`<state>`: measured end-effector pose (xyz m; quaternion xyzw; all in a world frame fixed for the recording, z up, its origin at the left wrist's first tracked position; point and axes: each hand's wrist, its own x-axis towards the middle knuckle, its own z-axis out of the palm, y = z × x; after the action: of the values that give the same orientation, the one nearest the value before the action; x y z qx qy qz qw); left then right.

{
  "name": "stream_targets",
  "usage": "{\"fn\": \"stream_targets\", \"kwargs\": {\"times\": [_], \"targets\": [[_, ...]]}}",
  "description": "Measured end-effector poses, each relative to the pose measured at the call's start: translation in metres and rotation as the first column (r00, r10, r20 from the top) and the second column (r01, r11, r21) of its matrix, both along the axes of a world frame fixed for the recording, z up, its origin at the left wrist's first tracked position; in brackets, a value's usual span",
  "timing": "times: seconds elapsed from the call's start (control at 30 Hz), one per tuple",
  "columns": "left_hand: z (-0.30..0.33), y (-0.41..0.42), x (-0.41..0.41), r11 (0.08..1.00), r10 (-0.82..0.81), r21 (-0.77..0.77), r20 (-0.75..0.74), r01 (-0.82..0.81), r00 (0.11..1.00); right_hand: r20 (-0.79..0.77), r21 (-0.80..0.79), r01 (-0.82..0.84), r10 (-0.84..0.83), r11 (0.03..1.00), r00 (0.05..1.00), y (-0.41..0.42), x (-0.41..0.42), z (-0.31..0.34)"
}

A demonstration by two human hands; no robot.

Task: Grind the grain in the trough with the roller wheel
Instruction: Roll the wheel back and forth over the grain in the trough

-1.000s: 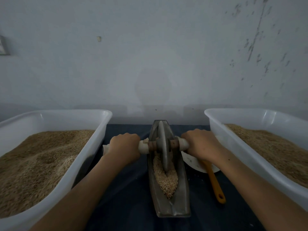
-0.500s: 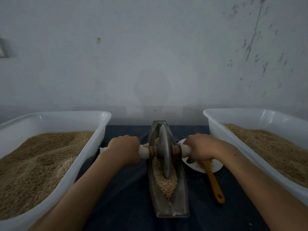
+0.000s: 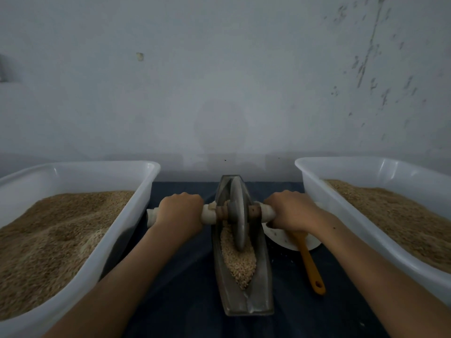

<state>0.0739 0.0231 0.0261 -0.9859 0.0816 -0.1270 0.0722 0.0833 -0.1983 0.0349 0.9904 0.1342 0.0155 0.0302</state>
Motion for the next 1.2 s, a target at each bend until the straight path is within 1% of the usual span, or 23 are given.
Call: {"fn": "stream_targets", "kwargs": {"times": [0.07, 0.13, 0.2, 0.27, 0.33, 0.4, 0.5, 0.57, 0.67, 0.77, 0.87, 0.97, 1.03, 1.07, 1.13, 1.2], "targets": [[0.003, 0.001, 0.0, 1.0, -0.003, 0.016, -0.078, 0.004, 0.997, -0.113, -0.024, 0.005, -0.008, 1.0, 0.994, 0.001, -0.002, 0.007], [0.005, 0.002, -0.001, 1.0, -0.002, 0.022, -0.137, 0.005, 0.991, -0.187, -0.022, 0.016, -0.02, 1.0, 0.982, 0.002, -0.004, 0.012], [0.006, 0.003, -0.001, 1.0, 0.001, 0.02, -0.158, 0.002, 0.987, -0.227, -0.004, 0.028, -0.028, 1.0, 0.974, 0.002, -0.005, 0.013], [0.005, 0.003, 0.001, 1.0, 0.007, 0.019, -0.156, -0.004, 0.988, -0.232, -0.003, 0.03, -0.03, 1.0, 0.972, 0.002, -0.005, 0.013], [0.003, 0.003, 0.003, 1.0, 0.01, 0.003, -0.142, -0.01, 0.99, -0.164, -0.021, 0.025, -0.028, 0.999, 0.986, 0.002, -0.003, 0.01], [0.0, 0.004, 0.004, 0.999, 0.01, -0.029, -0.11, -0.014, 0.994, -0.019, -0.026, 0.008, -0.008, 1.0, 1.0, 0.002, -0.001, 0.002], [-0.004, 0.004, 0.004, 0.997, 0.016, -0.08, -0.023, -0.018, 1.0, 0.201, -0.002, 0.0, 0.0, 1.0, 0.98, 0.003, 0.005, -0.008], [-0.006, 0.003, 0.004, 0.996, 0.02, -0.091, 0.008, -0.02, 1.0, 0.245, 0.001, -0.004, 0.004, 1.0, 0.969, 0.003, 0.007, -0.01], [-0.005, 0.003, 0.002, 0.998, 0.021, -0.059, -0.008, -0.021, 1.0, 0.167, -0.012, -0.013, 0.015, 1.0, 0.986, 0.001, 0.006, -0.008], [0.0, 0.003, 0.002, 1.0, 0.015, -0.011, -0.087, -0.016, 0.996, -0.005, -0.021, -0.02, 0.02, 1.0, 1.0, -0.001, 0.004, 0.0], [0.005, 0.004, 0.0, 1.0, 0.012, 0.022, -0.158, -0.008, 0.987, -0.157, -0.004, -0.01, 0.009, 1.0, 0.988, -0.002, 0.002, 0.007], [0.005, 0.003, 0.0, 1.0, 0.012, 0.024, -0.15, -0.009, 0.989, -0.184, 0.001, -0.004, 0.004, 1.0, 0.983, -0.003, 0.002, 0.007], [0.003, 0.003, 0.001, 1.0, 0.014, 0.014, -0.113, -0.012, 0.993, -0.149, 0.004, 0.005, -0.005, 1.0, 0.989, -0.004, 0.003, 0.004], [0.002, 0.002, 0.001, 1.0, 0.016, 0.008, -0.086, -0.016, 0.996, -0.102, 0.006, 0.002, -0.002, 1.0, 0.995, -0.004, 0.004, 0.001], [-0.002, 0.002, 0.002, 1.0, 0.02, -0.014, -0.017, -0.02, 1.0, 0.059, 0.011, -0.015, 0.014, 1.0, 0.998, -0.003, 0.006, -0.006], [-0.006, 0.001, 0.003, 0.999, 0.021, -0.047, 0.053, -0.018, 0.998, 0.213, 0.037, -0.02, 0.012, 0.999, 0.977, -0.002, 0.009, -0.014]]}}
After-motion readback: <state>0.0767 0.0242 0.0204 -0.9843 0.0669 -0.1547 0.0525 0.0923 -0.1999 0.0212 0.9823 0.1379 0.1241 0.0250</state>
